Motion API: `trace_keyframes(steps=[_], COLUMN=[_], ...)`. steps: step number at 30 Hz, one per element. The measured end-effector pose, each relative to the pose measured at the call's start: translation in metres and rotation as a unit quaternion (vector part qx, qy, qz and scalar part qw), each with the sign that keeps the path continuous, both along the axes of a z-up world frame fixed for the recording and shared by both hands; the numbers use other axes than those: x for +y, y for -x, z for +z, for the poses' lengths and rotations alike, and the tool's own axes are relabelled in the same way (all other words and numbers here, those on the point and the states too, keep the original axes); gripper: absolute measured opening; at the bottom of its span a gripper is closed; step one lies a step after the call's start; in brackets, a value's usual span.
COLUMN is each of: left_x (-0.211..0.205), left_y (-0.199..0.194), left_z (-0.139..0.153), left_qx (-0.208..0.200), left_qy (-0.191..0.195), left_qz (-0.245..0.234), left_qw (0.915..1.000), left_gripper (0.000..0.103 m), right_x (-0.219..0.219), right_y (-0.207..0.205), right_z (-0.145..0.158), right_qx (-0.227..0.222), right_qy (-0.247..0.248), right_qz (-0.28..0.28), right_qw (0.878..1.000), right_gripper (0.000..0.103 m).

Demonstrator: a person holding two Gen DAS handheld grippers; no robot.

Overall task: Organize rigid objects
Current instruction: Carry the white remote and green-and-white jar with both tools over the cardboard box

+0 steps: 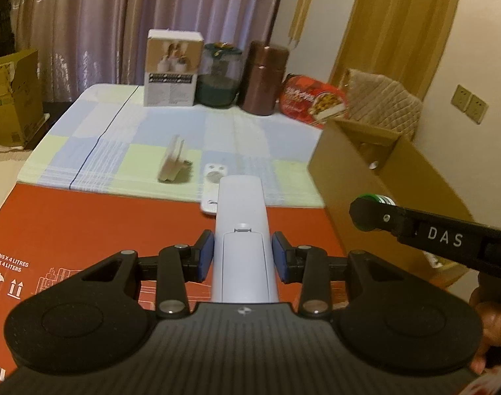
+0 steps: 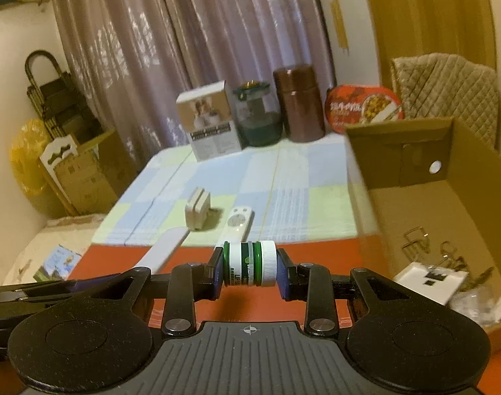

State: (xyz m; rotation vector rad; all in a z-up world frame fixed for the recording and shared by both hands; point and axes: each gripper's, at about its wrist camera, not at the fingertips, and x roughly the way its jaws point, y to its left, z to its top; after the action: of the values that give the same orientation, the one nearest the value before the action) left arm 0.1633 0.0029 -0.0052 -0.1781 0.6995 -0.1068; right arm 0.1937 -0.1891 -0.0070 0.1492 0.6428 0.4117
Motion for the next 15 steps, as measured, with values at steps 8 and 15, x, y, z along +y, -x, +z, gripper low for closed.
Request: trace_keyframes(steps=[8,15], left_x=[-0.034,-0.075], left_y=[0.017,0.016], left_z=[0.027,0.043], left_qx=[-0.019,-0.032], left_qy=[0.001,0.008], left_qz=[-0.03,-0.07], left_qw=[0.9993,0.997], left_gripper=[0.033,0.033], right_x=[-0.041,-0.107], right_y=[0.021,0.03], right_z=[0.032,0.045], right_qx=[-0.02,-0.031], right_qy=[-0.003,0.009], right_qz=[-0.034,-0.09], right_qw=[0.999,0.995], right_gripper=[0.029,0.029])
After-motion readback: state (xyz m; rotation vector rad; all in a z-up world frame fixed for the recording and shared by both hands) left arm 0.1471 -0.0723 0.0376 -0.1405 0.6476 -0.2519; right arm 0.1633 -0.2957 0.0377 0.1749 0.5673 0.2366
